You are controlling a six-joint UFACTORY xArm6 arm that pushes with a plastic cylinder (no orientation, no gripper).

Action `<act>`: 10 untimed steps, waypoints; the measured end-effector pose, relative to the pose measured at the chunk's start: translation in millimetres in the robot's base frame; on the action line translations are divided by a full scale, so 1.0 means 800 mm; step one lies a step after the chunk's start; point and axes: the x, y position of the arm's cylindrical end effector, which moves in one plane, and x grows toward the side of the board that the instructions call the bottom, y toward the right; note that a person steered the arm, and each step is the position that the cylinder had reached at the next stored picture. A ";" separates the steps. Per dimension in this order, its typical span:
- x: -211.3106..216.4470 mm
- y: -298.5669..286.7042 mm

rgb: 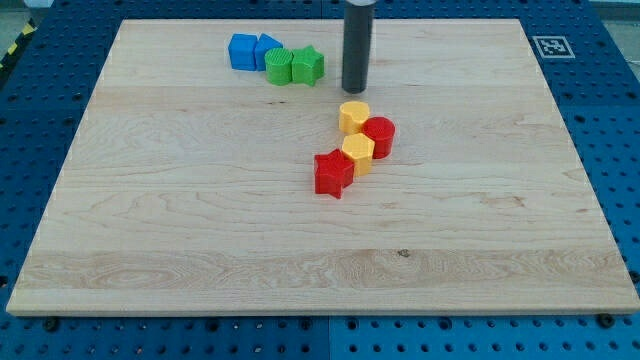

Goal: Move your arm to the top right of the green star

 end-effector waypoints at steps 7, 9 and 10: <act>0.007 -0.048; -0.083 -0.023; -0.110 -0.076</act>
